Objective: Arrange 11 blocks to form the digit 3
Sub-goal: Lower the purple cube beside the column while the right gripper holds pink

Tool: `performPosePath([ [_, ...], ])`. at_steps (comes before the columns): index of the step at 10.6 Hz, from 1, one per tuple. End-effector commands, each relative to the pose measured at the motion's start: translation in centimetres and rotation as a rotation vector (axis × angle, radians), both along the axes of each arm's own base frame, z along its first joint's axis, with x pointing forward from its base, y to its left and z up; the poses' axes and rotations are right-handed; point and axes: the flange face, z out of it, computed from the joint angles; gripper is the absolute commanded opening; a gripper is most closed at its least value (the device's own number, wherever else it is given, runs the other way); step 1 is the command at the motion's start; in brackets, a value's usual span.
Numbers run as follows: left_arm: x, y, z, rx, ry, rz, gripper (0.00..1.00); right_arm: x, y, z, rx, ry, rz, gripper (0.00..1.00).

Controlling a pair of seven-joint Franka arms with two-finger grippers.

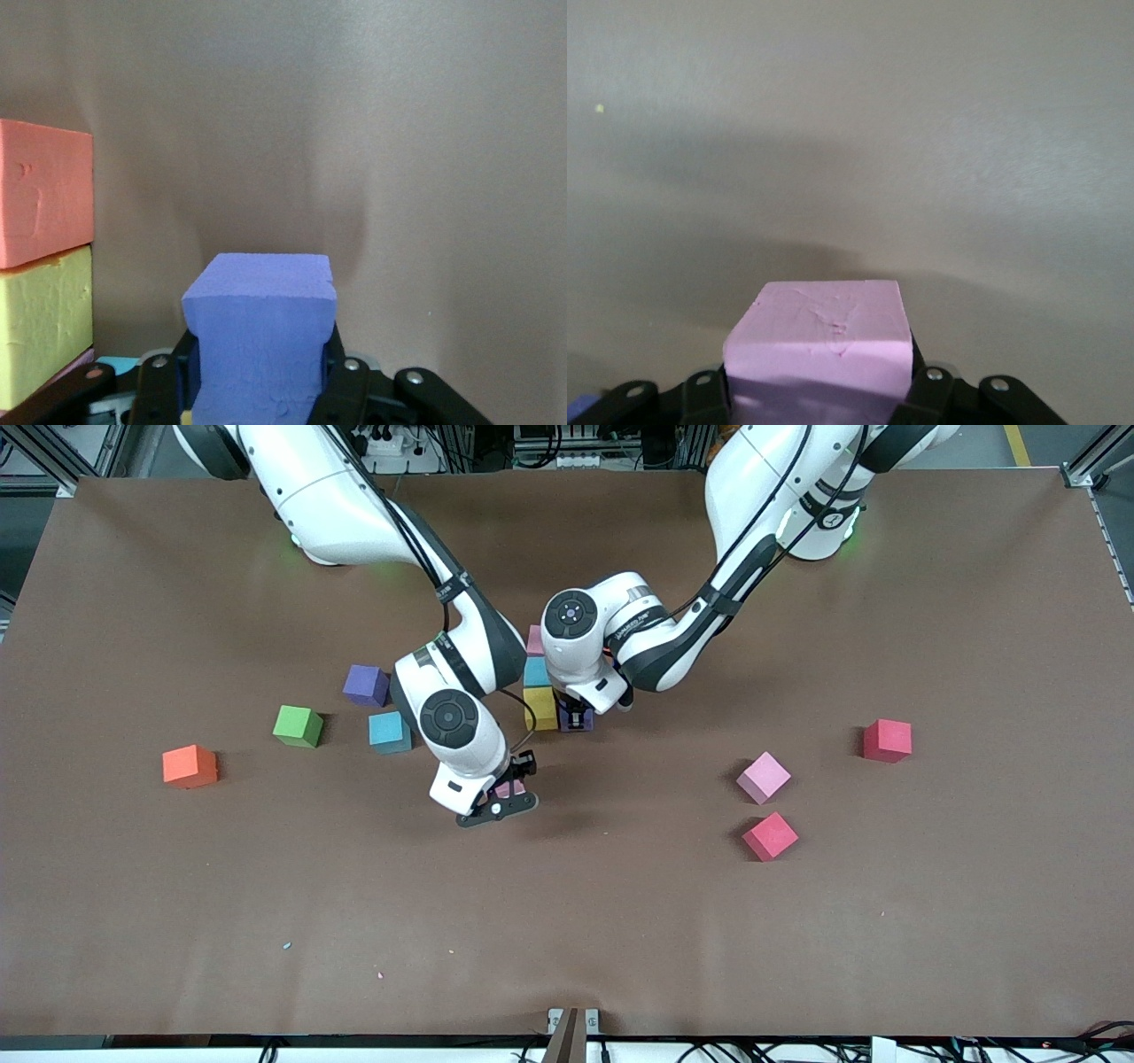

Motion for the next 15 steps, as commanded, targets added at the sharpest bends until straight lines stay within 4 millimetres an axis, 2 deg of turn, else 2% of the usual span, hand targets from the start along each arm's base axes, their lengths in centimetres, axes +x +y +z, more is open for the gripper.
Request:
performPosePath([
  [1, 0.2, -0.4, -0.4, 0.017, -0.016, -0.008, 0.0, 1.7, -1.5, 0.4, 0.013, 0.002, -0.075, 0.12],
  [3, -0.2, -0.7, -0.6, 0.017, -0.014, -0.016, 0.0, 2.5, -2.8, 0.5, 0.011, 0.005, -0.099, 0.12],
  [7, -0.4, -0.8, -0.7, 0.015, -0.005, -0.009, 0.0, 1.9, -1.8, 0.7, 0.01, 0.003, -0.101, 0.12],
  [13, 0.1, -1.0, -0.1, 0.002, -0.011, 0.013, 0.0, 1.9, -1.8, 0.6, 0.01, 0.003, -0.102, 0.12],
  [15, 0.1, -1.0, -0.1, 0.002, -0.011, 0.014, 0.0, 2.1, -2.3, 0.5, 0.01, 0.008, -0.113, 0.12],
])
